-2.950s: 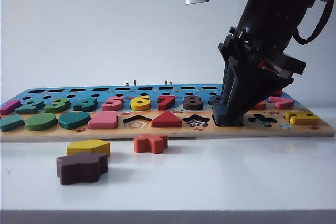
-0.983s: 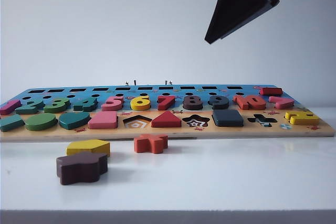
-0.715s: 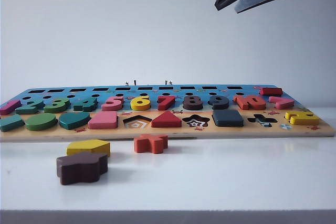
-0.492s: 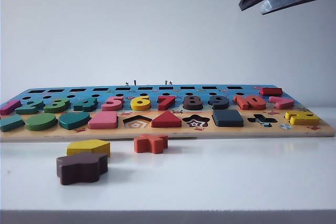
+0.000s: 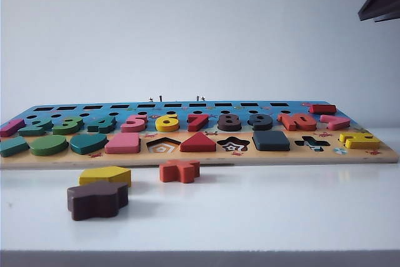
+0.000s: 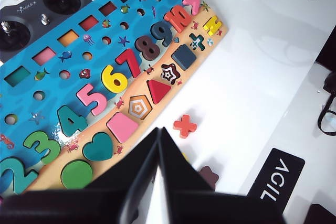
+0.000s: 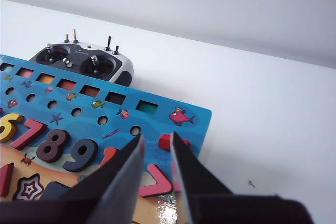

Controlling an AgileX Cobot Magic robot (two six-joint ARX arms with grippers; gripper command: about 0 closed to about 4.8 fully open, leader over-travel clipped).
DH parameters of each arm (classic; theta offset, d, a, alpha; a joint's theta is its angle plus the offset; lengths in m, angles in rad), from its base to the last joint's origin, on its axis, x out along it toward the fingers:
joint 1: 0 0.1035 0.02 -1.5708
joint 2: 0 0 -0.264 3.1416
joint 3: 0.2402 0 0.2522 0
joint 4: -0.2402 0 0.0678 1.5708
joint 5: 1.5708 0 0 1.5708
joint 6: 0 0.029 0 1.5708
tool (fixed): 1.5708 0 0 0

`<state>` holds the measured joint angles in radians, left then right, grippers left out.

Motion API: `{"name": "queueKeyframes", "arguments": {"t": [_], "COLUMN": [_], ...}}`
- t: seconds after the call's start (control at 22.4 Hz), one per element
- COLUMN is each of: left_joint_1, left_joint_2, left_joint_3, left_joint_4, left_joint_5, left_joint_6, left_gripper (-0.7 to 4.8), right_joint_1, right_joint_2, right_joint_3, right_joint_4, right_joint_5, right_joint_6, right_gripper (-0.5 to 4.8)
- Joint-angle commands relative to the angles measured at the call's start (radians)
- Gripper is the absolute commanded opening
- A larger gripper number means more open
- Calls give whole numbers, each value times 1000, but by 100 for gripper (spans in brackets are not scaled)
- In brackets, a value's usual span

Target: Insert the cube into the slot.

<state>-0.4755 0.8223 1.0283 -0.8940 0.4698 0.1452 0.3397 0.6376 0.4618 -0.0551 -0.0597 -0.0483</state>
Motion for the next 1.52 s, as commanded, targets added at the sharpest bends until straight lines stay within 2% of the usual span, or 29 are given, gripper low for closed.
{"name": "queueKeyframes", "arguments": {"t": [0.04,0.31,0.45,0.63,0.89,1.3,1.52], "left_joint_1": [-1,0,26,72,177,259,323], "left_joint_2": [-11,-55,-110,-197,-354,-519,-632], "left_joint_3": [2,-36,-114,-235,-433,-592,-692], "left_joint_4": [14,77,159,274,412,484,557], "left_joint_5": [7,-42,-80,-144,-220,-291,-313], "left_joint_6": [4,5,5,5,1,-9,-60], "left_gripper": [17,17,17,17,17,17,17], "right_joint_1": [-36,-147,-227,-291,-332,-342,-342], "right_joint_2": [-51,-170,-253,-351,-496,-603,-635], "right_joint_3": [-35,-105,-148,-211,-319,-409,-454], "right_joint_4": [34,65,84,106,121,121,109], "right_joint_5": [3,11,84,94,98,98,98], "right_joint_6": [3,8,69,83,186,186,186], "right_gripper": [-5,-5,-4,-5,-4,-4,-4]}}
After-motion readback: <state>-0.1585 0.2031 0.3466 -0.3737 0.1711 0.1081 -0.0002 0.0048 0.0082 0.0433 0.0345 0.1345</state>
